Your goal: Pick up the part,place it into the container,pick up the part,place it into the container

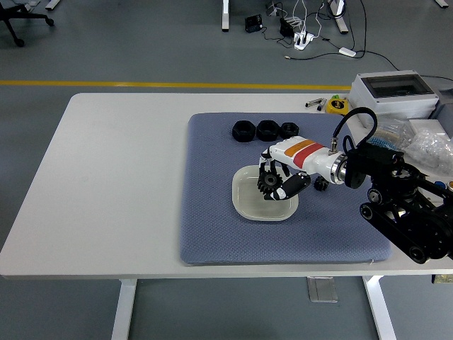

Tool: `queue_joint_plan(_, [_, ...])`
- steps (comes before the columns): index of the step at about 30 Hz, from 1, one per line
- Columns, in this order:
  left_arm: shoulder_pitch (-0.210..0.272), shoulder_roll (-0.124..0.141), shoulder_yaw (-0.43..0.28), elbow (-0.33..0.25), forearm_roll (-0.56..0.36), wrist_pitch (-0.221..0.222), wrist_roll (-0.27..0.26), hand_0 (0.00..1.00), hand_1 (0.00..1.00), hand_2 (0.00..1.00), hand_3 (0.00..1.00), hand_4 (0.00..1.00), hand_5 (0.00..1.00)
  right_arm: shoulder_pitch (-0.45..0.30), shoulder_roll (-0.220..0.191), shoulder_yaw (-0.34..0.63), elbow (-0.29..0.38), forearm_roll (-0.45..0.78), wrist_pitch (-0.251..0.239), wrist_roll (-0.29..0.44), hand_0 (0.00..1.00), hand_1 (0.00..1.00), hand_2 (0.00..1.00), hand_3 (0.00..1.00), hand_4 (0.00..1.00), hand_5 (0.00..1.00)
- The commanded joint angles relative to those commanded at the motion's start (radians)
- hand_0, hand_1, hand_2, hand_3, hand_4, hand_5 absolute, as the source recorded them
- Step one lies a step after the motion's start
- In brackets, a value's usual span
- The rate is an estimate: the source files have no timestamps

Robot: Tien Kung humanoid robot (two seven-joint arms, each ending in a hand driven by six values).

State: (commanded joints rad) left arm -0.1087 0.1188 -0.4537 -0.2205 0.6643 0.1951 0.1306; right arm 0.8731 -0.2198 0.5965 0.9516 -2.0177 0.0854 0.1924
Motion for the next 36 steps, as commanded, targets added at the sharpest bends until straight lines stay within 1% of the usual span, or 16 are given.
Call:
queue_joint_plan(5, [-0.001, 0.001, -0.003, 0.0, 0.006, -0.001, 0.002, 0.731, 0.74, 0.772, 0.686, 0.723, 0.679, 0.028, 0.049, -0.045, -0.082, -0.018, -0.022, -0.018, 0.132, 0.313, 0.405, 0.474, 0.79, 0.261])
queue_joint_plan(6, [-0.001, 0.001, -0.003, 0.0, 0.007, -0.001, 0.002, 0.73, 0.741, 0.772, 0.687, 0.724, 0.68, 0.033, 0.057, -0.052, -0.096, -0.019, -0.026, -0.02, 0.12, 0.353, 0.453, 0.489, 0.862, 0.313])
queue_joint_plan(9, [-0.002, 0.001, -0.002, -0.001, 0.005, 0.0, 0.002, 0.73, 0.741, 0.772, 0.687, 0.724, 0.68, 0.047, 0.076, -0.067, -0.136, -0.046, -0.036, -0.015, 0.12, 0.353, 0.453, 0.489, 0.862, 0.313])
queue_joint_plan(11, [-0.003, 0.001, -0.001, -0.001, 0.003, 0.001, 0.001, 0.73, 0.741, 0.772, 0.687, 0.724, 0.68, 0.053, 0.082, -0.07, -0.157, -0.075, -0.032, -0.007, 0.12, 0.353, 0.453, 0.489, 0.862, 0.313])
queue_joint_plan(12, [-0.003, 0.002, 0.0, -0.001, 0.001, 0.001, 0.001, 0.731, 0.74, 0.771, 0.687, 0.724, 0.679, 0.055, 0.082, -0.07, -0.163, -0.089, -0.029, 0.0, 0.159, 0.42, 0.58, 0.75, 0.998, 0.354])
queue_joint_plan(15, [-0.003, 0.002, 0.0, -0.001, 0.001, 0.002, 0.001, 0.731, 0.74, 0.771, 0.687, 0.724, 0.679, 0.056, 0.081, -0.073, -0.169, -0.125, 0.004, 0.018, 0.159, 0.42, 0.58, 0.75, 0.998, 0.354])
queue_joint_plan(17, [-0.003, 0.002, -0.002, -0.001, 0.004, 0.001, 0.001, 0.731, 0.74, 0.771, 0.687, 0.724, 0.679, 0.056, 0.08, -0.075, -0.169, -0.14, 0.015, 0.028, 0.159, 0.42, 0.58, 0.75, 0.998, 0.354])
queue_joint_plan(18, [-0.003, 0.002, -0.002, -0.001, 0.004, 0.001, 0.001, 0.731, 0.74, 0.771, 0.687, 0.724, 0.679, 0.055, 0.079, -0.074, -0.169, -0.143, 0.016, 0.031, 0.174, 0.418, 0.654, 0.888, 0.998, 0.374])
queue_joint_plan(23, [-0.002, 0.003, -0.011, 0.0, 0.018, 0.0, 0.004, 0.731, 0.74, 0.771, 0.687, 0.724, 0.679, 0.051, 0.077, -0.053, -0.154, -0.155, 0.013, 0.044, 0.174, 0.418, 0.654, 0.888, 0.998, 0.374])
queue_joint_plan(24, [-0.001, 0.003, -0.013, 0.0, 0.02, 0.0, 0.004, 0.73, 0.74, 0.77, 0.687, 0.724, 0.677, 0.05, 0.076, -0.047, -0.149, -0.154, 0.009, 0.043, 0.176, 0.406, 0.661, 0.941, 0.998, 0.375])
queue_joint_plan(25, [-0.001, 0.003, -0.013, 0.0, 0.022, -0.001, 0.004, 0.73, 0.74, 0.77, 0.687, 0.724, 0.677, 0.049, 0.074, -0.038, -0.143, -0.151, 0.004, 0.043, 0.176, 0.406, 0.661, 0.941, 0.998, 0.375])
queue_joint_plan(29, [0.0, 0.004, -0.014, 0.0, 0.022, 0.0, 0.004, 0.73, 0.74, 0.77, 0.687, 0.724, 0.677, 0.046, 0.057, 0.01, -0.106, -0.131, -0.002, 0.043, 0.176, 0.406, 0.661, 0.941, 0.998, 0.375])
queue_joint_plan(31, [0.001, 0.005, -0.017, 0.001, 0.026, 0.0, 0.005, 0.731, 0.74, 0.77, 0.688, 0.724, 0.677, 0.054, 0.046, 0.031, -0.09, -0.14, -0.001, 0.048, 0.173, 0.394, 0.659, 0.935, 0.998, 0.387])
queue_joint_plan(35, [0.002, 0.006, -0.02, 0.001, 0.031, 0.0, 0.006, 0.731, 0.74, 0.77, 0.688, 0.724, 0.677, 0.074, 0.026, 0.052, -0.08, -0.149, 0.005, 0.054, 0.173, 0.394, 0.659, 0.935, 0.998, 0.387])
queue_joint_plan(36, [0.002, 0.006, -0.021, 0.001, 0.032, 0.0, 0.007, 0.73, 0.738, 0.77, 0.687, 0.725, 0.677, 0.079, 0.021, 0.052, -0.085, -0.151, 0.006, 0.054, 0.191, 0.418, 0.659, 0.836, 0.998, 0.379])
